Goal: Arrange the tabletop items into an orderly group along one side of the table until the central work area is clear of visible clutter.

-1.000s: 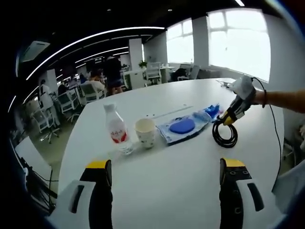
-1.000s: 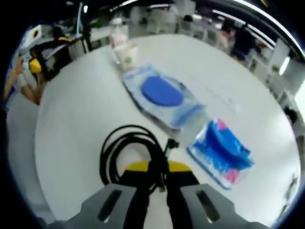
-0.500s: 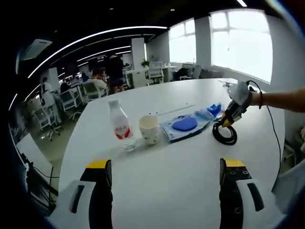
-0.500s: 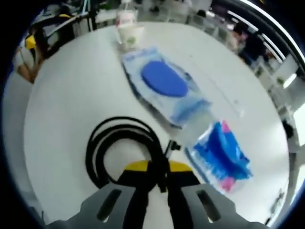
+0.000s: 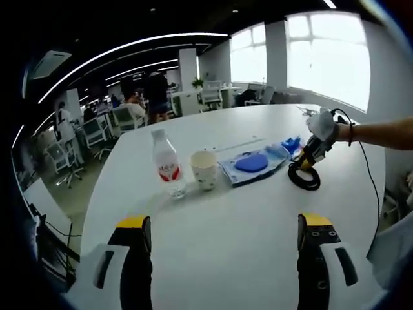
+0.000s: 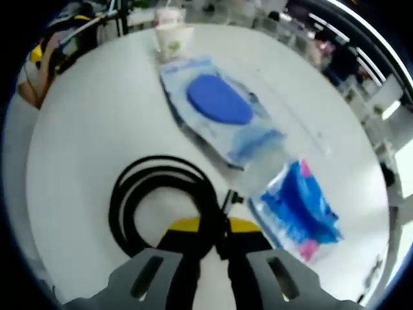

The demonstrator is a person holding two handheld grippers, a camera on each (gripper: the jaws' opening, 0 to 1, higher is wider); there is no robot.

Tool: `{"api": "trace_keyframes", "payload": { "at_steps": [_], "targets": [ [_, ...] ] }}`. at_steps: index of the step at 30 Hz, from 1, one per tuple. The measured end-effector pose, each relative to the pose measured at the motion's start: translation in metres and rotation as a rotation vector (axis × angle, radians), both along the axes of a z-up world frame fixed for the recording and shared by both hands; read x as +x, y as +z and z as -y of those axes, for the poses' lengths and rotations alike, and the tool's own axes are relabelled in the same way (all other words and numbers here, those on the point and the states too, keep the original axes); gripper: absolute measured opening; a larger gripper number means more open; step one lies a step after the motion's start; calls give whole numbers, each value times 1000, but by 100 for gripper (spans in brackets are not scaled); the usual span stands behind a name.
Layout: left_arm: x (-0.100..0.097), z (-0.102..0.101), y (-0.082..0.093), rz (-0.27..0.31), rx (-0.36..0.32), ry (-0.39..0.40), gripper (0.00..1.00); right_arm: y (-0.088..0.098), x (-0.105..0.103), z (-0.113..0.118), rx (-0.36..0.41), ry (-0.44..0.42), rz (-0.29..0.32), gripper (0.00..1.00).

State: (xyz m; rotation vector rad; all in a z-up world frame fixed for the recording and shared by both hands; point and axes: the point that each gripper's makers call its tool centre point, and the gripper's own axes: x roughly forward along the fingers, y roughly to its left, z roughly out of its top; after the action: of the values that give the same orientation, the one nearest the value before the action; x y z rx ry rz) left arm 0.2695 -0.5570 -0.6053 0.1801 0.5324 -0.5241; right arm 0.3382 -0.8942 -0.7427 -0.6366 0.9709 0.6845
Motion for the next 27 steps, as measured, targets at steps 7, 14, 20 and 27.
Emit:
{"api": "trace_keyframes", "payload": {
  "at_steps": [7,14,20,27],
  "targets": [
    [-3,1,-3,-12,-1,0,94,0,-1,0,12,-15,-5,11],
    [-4,1,-3,-21,-14,-1,95,2,2,1,45,-75,11,19],
    [-6,1,-4,-37,-31,2,97,15,7,-3,135,-169,39,29],
    [-6,1,1,-45,-102,15,100,30,7,-8,271,-288,38,46]
  ]
}}
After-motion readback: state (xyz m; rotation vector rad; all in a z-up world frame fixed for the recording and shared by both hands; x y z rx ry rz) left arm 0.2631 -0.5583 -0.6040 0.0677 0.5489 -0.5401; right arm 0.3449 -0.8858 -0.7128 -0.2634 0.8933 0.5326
